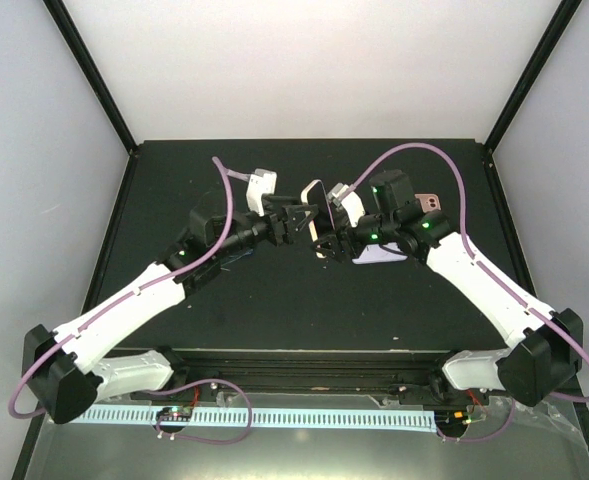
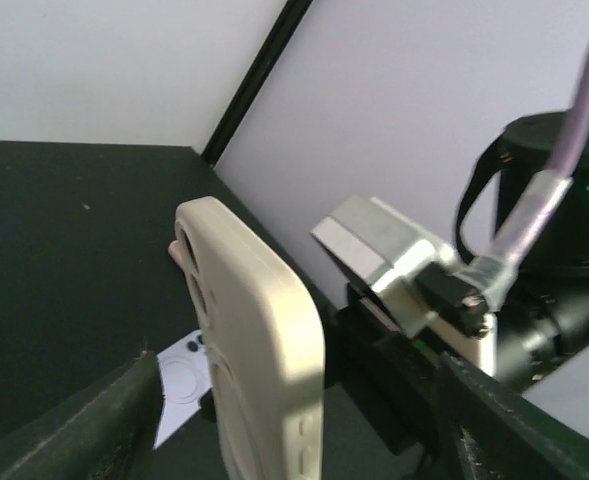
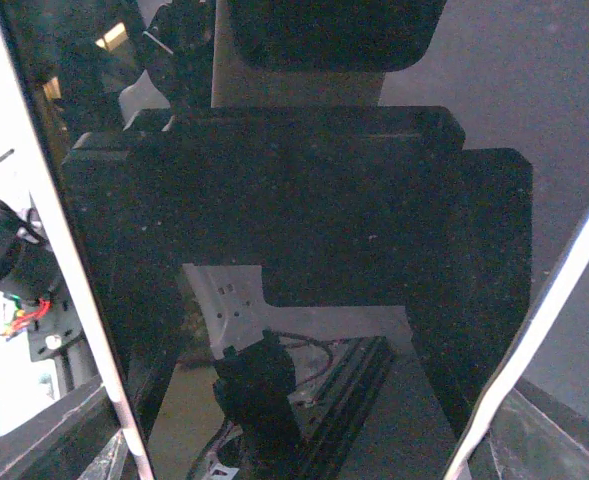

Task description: Take the phone out of the phone case

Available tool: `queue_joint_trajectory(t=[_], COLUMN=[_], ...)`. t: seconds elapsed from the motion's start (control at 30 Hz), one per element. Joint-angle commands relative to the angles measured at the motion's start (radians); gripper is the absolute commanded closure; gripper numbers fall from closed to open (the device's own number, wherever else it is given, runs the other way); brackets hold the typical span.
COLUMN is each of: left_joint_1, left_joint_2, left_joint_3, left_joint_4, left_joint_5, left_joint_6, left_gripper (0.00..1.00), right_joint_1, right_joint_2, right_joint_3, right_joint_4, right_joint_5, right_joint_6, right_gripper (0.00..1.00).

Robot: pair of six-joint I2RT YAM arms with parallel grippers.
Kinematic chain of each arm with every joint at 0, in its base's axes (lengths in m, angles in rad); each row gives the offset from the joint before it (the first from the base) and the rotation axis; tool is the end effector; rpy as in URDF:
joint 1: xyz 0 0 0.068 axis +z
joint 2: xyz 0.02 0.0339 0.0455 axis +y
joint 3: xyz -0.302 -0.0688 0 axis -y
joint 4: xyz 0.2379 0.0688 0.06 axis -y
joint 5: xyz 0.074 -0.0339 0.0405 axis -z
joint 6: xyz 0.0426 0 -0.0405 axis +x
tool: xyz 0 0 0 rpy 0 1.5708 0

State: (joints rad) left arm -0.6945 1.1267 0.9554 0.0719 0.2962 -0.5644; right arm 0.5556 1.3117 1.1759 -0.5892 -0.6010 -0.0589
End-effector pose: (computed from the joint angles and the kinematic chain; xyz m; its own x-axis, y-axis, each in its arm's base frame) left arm 0.1834 -0.1690 0.3934 -0.5112 -0.2400 -0.8252 0.6650 0.4979 -0.5567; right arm 0.2151 0.1619 0.3603 -0.5156 -0.3773 -0.7693 -0.8264 0.4560 0.3303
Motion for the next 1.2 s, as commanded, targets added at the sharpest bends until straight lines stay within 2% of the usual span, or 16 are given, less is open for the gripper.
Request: queue_joint_trajectory(t=[0.0, 0.13, 0.27, 0.43, 0.5, 0.57, 0.6, 0.8, 0.9, 0.97, 1.17], left_joint_1=[-0.024, -0.042, -0.051, -0.053, -0.054, -0.054, -0.054, -0.036, -0.009, 0.026, 0.122], left_joint_2=[0.058, 0.099, 0.125, 0.181, 0.205, 0.218, 0.215, 0.107, 0.033, -0.015, -0.115], left_joint_3=[0.053, 0.070, 0.071, 0.083, 0.101, 0.117, 0.118, 0.099, 0.090, 0.068, -0.007], left_joint_4=[-0.004, -0.003, 0.030, 0.077, 0.081, 0.067, 0.064, 0.018, -0.051, -0.071, -0.062], left_joint_5=[-0.075, -0.133, -0.161, -0.134, -0.120, -0.113, -0.112, -0.130, -0.114, -0.038, 0.353], left_joint_6=[-0.033, -0.067, -0.094, -0.129, -0.135, -0.136, -0.131, -0.036, 0.046, 0.117, 0.248], left_gripper=[0.31, 0.52, 0.67, 0.76, 0.85, 0.95, 0.97, 0.99, 0.98, 0.98, 0.98], right_joint_1=[0.024, 0.038, 0.066, 0.098, 0.106, 0.107, 0.107, 0.105, 0.102, 0.095, 0.058], right_joint_2=[-0.028, -0.022, -0.019, -0.011, -0.006, -0.003, -0.003, -0.027, -0.063, -0.103, -0.190], right_joint_3=[0.049, 0.057, 0.064, 0.075, 0.077, 0.080, 0.081, 0.081, 0.062, 0.037, -0.019], right_joint_4=[0.015, 0.017, 0.015, 0.010, 0.009, 0.006, 0.004, -0.058, -0.090, -0.101, -0.120], right_joint_5=[0.105, 0.167, 0.271, 0.369, 0.391, 0.390, 0.385, 0.292, 0.227, 0.187, 0.018], right_joint_6=[-0.030, -0.017, -0.013, -0.020, -0.020, -0.013, -0.009, -0.064, -0.086, -0.079, -0.157], right_gripper=[0.57, 0.58, 0.60, 0.61, 0.61, 0.59, 0.53, 0.04, 0.00, 0.00, 0.00])
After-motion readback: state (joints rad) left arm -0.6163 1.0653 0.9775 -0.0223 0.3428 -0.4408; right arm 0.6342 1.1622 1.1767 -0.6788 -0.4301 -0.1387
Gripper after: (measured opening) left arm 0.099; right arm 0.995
